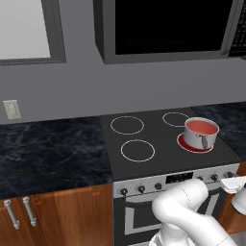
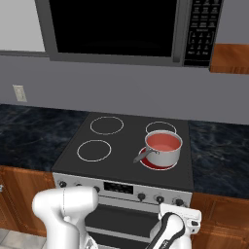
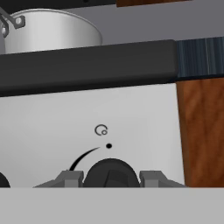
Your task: Wait until the marinara sauce is simmered to a deep red color and then turn off the stove.
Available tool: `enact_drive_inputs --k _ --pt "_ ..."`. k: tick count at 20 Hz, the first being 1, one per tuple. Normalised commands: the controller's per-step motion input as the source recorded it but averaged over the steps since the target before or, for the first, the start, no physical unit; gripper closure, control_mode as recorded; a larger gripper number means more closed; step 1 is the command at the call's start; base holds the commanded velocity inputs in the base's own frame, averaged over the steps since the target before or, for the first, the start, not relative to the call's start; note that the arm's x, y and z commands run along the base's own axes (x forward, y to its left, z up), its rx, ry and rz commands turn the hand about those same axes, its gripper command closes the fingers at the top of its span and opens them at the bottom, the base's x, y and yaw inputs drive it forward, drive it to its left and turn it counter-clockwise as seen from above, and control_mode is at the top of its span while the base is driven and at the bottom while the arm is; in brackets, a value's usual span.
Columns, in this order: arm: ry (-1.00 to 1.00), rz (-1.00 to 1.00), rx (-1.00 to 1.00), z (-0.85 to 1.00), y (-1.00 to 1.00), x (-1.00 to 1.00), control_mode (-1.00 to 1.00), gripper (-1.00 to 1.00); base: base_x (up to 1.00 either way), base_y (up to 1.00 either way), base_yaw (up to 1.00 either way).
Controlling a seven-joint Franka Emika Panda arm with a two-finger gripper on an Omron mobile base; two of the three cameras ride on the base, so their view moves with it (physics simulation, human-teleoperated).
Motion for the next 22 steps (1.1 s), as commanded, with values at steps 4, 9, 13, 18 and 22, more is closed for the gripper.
enact_drive_inputs --k 4,9,13,18,22 --pt "0.00 0.00 0.00 0.00 0.00 0.00 -1.00 1.00 0.00 0.00 0.00" --pt "0.00 0.00 0.00 0.00 0.00 0.00 -1.00 1.00 0.00 0.00 0.00" --pt "0.00 0.00 0.00 0.00 0.00 0.00 -1.00 1.00 0.00 0.00 0.00" --pt "0.00 0.00 0.00 0.00 0.00 0.00 -1.00 1.00 0.00 0.00 0.00" --pt "0.00 0.00 0.00 0.00 0.00 0.00 -1.00 1.00 0.00 0.00 0.00"
